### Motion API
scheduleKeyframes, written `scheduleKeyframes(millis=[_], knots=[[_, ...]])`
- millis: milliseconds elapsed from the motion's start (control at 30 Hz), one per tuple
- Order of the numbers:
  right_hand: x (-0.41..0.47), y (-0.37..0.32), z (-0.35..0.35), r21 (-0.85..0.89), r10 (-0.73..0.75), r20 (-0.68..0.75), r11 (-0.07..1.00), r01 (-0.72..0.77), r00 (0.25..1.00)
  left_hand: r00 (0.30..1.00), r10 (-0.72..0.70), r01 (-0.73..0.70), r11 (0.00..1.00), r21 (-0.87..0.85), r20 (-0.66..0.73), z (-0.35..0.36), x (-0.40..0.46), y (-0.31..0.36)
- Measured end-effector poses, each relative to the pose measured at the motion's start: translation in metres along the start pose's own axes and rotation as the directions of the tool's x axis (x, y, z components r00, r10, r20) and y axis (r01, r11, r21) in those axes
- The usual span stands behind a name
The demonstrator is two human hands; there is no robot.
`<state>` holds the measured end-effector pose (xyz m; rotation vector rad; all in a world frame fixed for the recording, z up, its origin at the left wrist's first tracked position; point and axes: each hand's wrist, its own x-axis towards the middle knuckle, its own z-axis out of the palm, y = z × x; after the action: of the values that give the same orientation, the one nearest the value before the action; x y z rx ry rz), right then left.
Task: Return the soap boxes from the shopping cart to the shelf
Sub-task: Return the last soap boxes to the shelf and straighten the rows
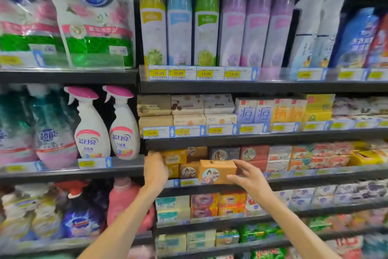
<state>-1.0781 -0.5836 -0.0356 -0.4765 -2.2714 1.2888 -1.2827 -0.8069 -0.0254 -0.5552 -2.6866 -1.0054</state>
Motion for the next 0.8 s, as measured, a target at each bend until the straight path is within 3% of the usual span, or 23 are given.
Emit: scheduleKeyframes(millis=[200,333,500,633,800], knots=[[0.007,0.006,0.005,0.013,0.009,0.002,1.000,-0.009,1.000,0.991,0.053,-0.046,0.997,0.057,-0.125,0.014,-0.012,0.000],[0.012,0.011,0.009,0.027,0.018,0.008,0.999,-0.018,1.000,0.943,0.290,-0.244,0.936,0.253,-0.161,0.023,-0.027,-0.001],[0.017,0.013,0.014,0.021,0.025,0.008,0.999,-0.025,1.000,0.834,0.551,-0.509,0.789,0.344,-0.027,0.040,-0.041,-0.002],[0.018,0.017,0.016,0.021,0.032,0.016,0.999,-0.033,0.999,0.860,0.504,-0.482,0.754,0.447,0.079,0.046,-0.037,0.001],[0.019,0.022,0.021,0.029,0.042,0.016,0.999,-0.043,0.999,0.874,0.481,-0.448,0.743,0.496,0.069,0.049,-0.029,-0.005]])
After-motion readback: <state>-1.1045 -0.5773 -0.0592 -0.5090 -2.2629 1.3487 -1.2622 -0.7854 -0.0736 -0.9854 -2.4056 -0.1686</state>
